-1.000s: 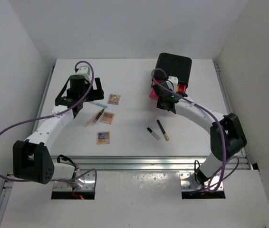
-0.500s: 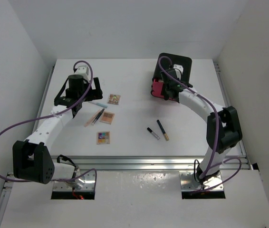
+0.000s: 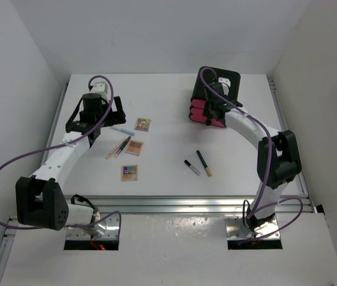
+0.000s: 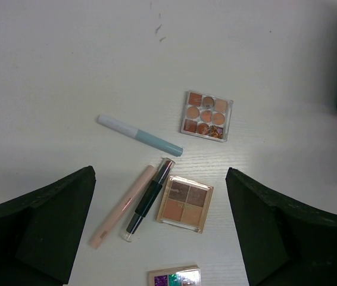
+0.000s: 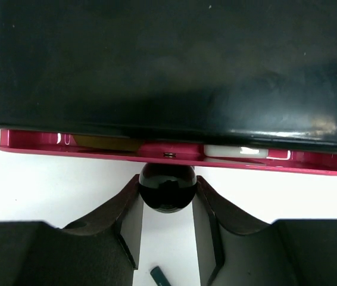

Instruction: Organize the makeup

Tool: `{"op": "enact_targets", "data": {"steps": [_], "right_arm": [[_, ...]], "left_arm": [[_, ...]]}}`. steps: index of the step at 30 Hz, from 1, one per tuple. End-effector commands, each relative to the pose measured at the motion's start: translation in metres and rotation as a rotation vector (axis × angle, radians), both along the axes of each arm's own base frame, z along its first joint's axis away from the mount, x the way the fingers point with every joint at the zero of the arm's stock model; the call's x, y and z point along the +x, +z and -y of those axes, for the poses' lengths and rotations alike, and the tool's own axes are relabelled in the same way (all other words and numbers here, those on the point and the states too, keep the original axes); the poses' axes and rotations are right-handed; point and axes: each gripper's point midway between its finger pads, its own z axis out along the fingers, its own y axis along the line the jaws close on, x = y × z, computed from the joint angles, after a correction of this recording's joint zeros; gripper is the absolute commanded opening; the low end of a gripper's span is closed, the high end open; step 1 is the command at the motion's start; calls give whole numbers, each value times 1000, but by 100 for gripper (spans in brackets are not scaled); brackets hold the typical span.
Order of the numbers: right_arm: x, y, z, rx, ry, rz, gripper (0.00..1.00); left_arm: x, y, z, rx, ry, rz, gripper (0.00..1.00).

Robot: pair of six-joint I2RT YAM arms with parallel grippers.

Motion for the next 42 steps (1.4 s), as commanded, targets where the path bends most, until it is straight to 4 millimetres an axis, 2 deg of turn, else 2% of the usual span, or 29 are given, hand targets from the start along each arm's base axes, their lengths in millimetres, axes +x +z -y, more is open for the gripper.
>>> {"op": "enact_targets", "data": {"steps": [1, 6, 8, 9, 13, 17, 19, 22, 25, 28, 31, 42], "right_arm": [[24, 25, -8, 55, 15, 94, 35], [22, 23, -6, 68, -1, 96, 38], [22, 23, -6, 66, -6, 95, 47], [21, 21, -4, 65, -8, 88, 55], [19, 18, -4, 54, -11, 65, 62], [15, 16, -4, 69, -23, 59, 62], [9, 8, 2, 53, -45, 53, 59], [11, 10, 8, 22, -65, 71, 43], [17, 20, 9, 6, -53, 91, 43], [24, 29, 7, 7, -45, 114, 51], [26, 28, 6, 4, -42, 110, 56], [37, 38, 9, -28, -49, 150, 57]], "left_arm": [[9, 24, -3, -5, 4, 66, 97], [9, 24, -3, -5, 4, 66, 97], [9, 24, -3, -5, 4, 66, 97], [9, 24, -3, -5, 4, 66, 97], [7, 20, -3, -4, 4, 57, 97], [7, 20, -3, -4, 4, 57, 97], [6, 16, -3, -3, 4, 47, 97], [6, 16, -3, -3, 4, 47, 97], [6, 16, -3, -3, 4, 47, 97], [5, 19, -2, -8, -5, 56, 97], [5, 19, -2, -8, -5, 56, 97], [3, 15, -2, -7, -4, 47, 97]]}}
